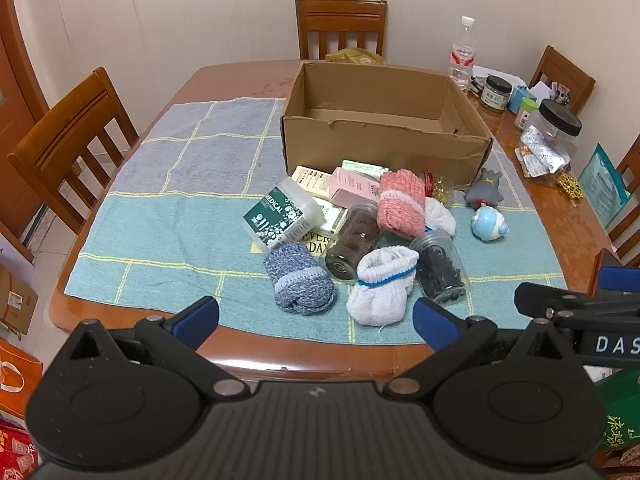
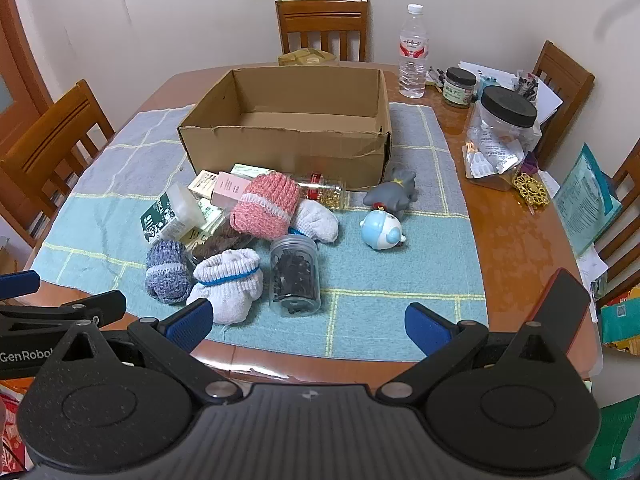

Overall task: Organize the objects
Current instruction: 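Move both tools toward the items on the towel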

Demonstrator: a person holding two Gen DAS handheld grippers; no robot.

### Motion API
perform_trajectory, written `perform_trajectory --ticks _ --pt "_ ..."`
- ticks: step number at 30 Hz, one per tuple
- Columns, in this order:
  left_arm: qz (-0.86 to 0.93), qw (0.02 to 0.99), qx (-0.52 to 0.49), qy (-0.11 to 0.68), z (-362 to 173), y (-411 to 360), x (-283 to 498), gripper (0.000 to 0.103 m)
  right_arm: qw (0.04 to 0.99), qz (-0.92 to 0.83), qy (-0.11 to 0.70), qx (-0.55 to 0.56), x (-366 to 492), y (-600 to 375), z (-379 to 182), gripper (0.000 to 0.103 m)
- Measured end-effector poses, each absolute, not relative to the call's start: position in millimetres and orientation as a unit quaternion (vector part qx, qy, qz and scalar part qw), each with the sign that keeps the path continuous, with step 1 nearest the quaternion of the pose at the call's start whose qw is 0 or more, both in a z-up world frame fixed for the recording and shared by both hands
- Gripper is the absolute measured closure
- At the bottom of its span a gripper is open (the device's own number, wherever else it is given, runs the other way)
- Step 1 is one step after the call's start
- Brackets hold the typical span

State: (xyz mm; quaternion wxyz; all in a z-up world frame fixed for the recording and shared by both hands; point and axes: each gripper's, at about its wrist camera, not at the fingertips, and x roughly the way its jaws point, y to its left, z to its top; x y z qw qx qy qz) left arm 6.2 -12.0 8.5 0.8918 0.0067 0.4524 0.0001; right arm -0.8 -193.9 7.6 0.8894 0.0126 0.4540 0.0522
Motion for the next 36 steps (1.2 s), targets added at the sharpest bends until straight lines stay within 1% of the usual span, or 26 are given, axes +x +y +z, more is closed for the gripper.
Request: perform_trajectory --ticks 12,36 --pt "-0.011 0.891 0.004 0.454 6 -15 12 0.001 0.891 0.064 0.45 0.008 3 -200 10 0.0" --pt "-0.031 0.89 0.009 0.455 -14 0 37 0.001 0.882 0.056 0.467 0.002 26 -186 -5 0.0"
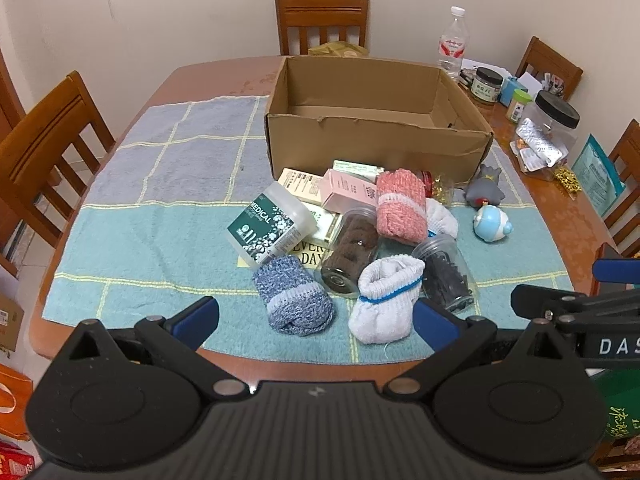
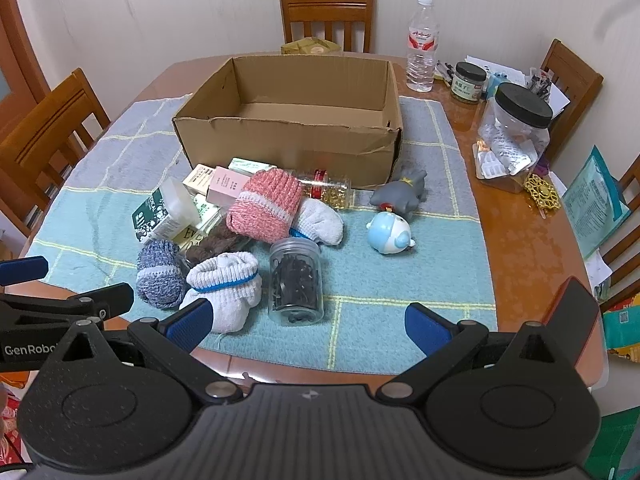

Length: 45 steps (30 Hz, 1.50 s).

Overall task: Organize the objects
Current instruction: 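Move both tools toward the items on the towel, then grasp the blue knit sock with the left tool while the right tool grasps the blue-white round toy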

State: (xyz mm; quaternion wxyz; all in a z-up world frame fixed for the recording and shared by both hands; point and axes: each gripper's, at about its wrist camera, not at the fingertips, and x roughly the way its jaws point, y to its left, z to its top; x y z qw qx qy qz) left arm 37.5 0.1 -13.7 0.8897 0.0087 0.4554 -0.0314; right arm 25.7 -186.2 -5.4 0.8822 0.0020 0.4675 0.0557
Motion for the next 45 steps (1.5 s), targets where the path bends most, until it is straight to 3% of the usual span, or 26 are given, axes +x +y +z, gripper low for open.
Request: perform_trajectory --ticks 23,45 --pt "-0.108 0.888 0.077 0.441 -65 22 54 0.001 0.879 0.109 0.464 -0.025 44 -167 -49 0.0" --pt "-0.238 0.858 0.111 0.441 -130 48 103 0.003 0.865 0.015 0.502 0.008 67 -195 -85 0.0"
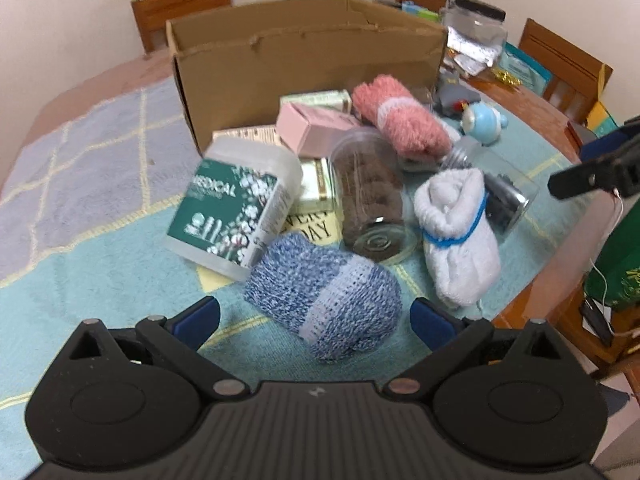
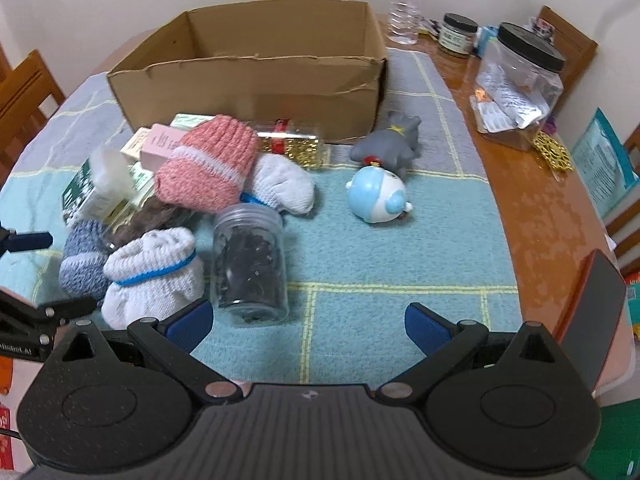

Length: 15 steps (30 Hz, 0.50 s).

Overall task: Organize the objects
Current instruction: 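Grasp the blue knit sock with the left tool while the right tool grasps the blue-white round toy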

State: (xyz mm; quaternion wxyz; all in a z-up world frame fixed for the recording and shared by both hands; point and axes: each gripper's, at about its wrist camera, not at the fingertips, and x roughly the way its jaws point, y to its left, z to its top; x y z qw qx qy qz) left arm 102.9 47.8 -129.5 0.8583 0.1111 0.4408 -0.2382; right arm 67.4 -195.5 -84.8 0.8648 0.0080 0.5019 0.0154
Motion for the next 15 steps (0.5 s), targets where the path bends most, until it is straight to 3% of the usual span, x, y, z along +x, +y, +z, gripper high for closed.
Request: perform_trajectory --ticks 15 --pt "-0.321 0.837 0.065 0.439 -134.4 57.3 105.1 0.005 0.858 -0.023 0.513 0.007 69.3 -190.3 -82.2 0.0"
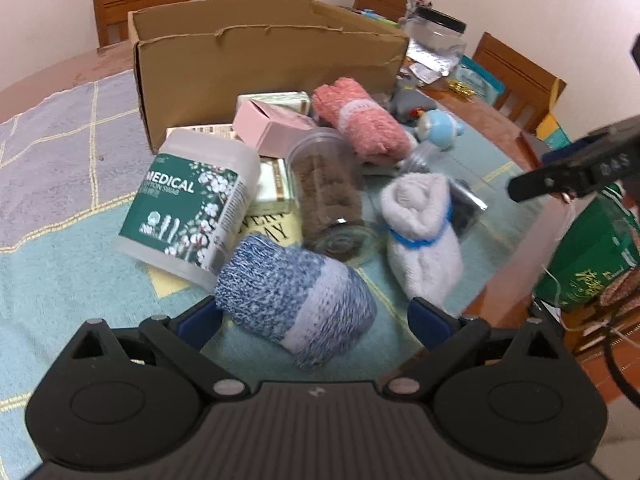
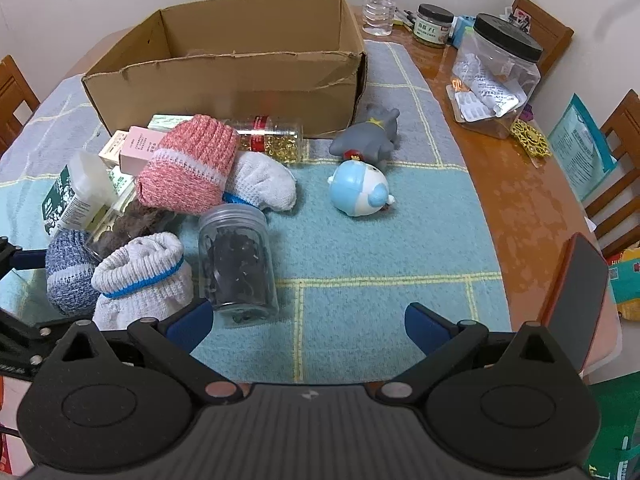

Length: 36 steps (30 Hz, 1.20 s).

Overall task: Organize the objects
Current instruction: 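Grasp the blue knit sock with the left tool while the right tool grasps the blue-white round toy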

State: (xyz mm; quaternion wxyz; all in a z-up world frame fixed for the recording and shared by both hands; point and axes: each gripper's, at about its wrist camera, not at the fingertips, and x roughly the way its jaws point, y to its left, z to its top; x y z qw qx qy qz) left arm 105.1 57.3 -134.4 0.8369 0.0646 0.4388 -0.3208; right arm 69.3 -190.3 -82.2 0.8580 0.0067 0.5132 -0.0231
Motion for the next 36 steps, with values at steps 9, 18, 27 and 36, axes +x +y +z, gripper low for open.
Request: perform_trajectory --ticks 9,18,27,36 --pt "-0.285 0.848 0.081 0.438 -140 58 104 0.018 0.858 0.003 0.513 0.002 90 -198 -88 0.0" --pt "-0.25 0.86 0.077 0.439 -145 43 109 0.018 0.869 0.005 0.494 -0.019 123 -227 -102 0.0" --pt "-0.225 0.863 0.077 0.445 -141 40 108 0.017 0.879 0.036 0.475 -0.009 160 -249 -125 0.012" --pt "-0.212 0.867 0.051 0.448 -138 43 112 0.018 0.876 0.052 0.48 -0.004 178 -254 -140 0.035"
